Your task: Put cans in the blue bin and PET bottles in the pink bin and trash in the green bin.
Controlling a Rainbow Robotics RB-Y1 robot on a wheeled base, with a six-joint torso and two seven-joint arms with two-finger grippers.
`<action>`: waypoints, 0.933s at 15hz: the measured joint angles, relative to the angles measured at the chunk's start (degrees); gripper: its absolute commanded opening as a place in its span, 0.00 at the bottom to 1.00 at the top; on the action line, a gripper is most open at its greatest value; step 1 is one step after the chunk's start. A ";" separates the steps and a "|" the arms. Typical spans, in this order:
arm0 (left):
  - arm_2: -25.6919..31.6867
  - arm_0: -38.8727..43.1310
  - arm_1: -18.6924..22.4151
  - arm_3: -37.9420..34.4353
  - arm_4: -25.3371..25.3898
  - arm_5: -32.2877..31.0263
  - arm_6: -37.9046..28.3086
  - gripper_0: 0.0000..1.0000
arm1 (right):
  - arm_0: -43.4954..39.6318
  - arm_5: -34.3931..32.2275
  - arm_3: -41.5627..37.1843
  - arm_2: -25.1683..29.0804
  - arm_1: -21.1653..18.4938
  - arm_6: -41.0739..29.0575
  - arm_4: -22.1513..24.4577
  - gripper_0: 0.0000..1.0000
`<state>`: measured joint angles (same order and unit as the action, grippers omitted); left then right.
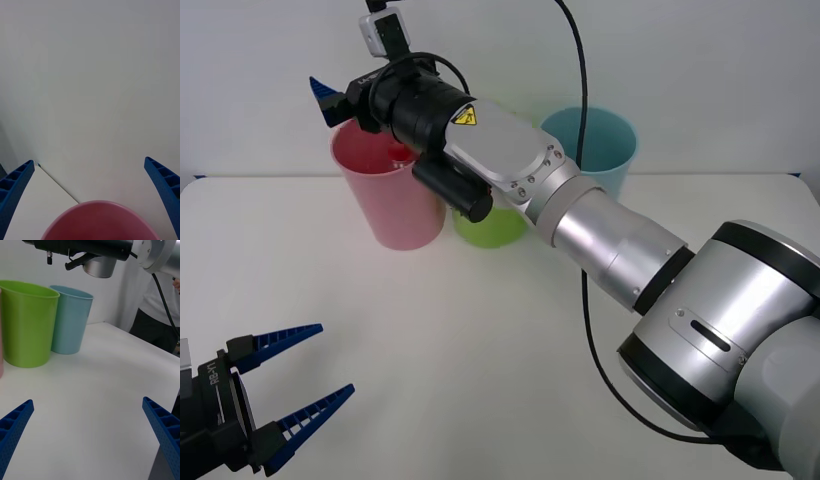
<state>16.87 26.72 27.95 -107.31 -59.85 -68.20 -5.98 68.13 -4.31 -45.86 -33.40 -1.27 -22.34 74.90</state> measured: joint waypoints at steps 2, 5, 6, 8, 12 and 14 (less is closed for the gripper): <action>0.00 0.00 0.00 0.00 0.00 0.00 0.00 1.00 | -3.17 -1.80 -6.42 0.02 -3.40 -0.21 -1.05 1.00; 0.00 0.00 0.00 0.00 0.00 0.00 0.00 1.00 | -12.25 -5.76 -22.35 0.06 -12.10 -0.99 -2.25 1.00; 0.00 0.00 0.00 0.00 0.00 0.00 0.00 1.00 | -15.81 -6.67 -28.26 0.07 -15.52 -1.44 -2.59 1.00; 0.00 0.00 0.00 0.00 0.00 0.00 0.00 1.00 | -21.79 -7.36 -38.74 0.08 -22.05 -2.84 -3.52 1.00; 0.00 0.00 0.00 0.00 0.00 0.00 0.00 1.00 | -34.07 -8.02 -56.53 2.18 -34.72 -4.20 -9.32 1.00; 0.00 0.00 0.00 -0.01 0.00 0.00 0.00 1.00 | -41.77 -12.64 -62.09 7.65 -37.74 -3.99 -10.13 1.00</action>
<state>16.87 26.72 27.95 -107.32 -59.85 -68.20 -5.98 26.36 -16.96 -107.95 -25.75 -39.01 -26.33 64.77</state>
